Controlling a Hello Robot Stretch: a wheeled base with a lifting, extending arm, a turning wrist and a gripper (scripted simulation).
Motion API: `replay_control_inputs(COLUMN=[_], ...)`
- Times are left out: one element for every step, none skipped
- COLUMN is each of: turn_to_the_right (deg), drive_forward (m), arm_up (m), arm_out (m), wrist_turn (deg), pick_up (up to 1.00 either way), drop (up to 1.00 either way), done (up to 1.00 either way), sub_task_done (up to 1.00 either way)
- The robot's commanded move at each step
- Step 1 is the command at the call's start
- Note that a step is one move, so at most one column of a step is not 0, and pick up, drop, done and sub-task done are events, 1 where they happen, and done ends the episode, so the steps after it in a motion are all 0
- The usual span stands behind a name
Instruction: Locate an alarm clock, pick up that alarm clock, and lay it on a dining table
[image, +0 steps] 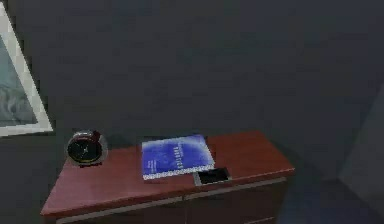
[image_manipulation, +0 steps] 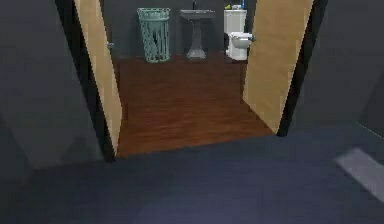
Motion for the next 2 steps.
replay_control_inputs(turn_to_the_right=[0.0,-45.0], drive_forward=[0.45,0.00], arm_up=[0.00,0.00], arm_out=[0.00,0.00], wrist_turn=[0.0,0.0], pick_up=[0.00,0.00], drop=[0.00,0.00], done=[0.00,0.00], sub_task_done=[0.00,0.00])
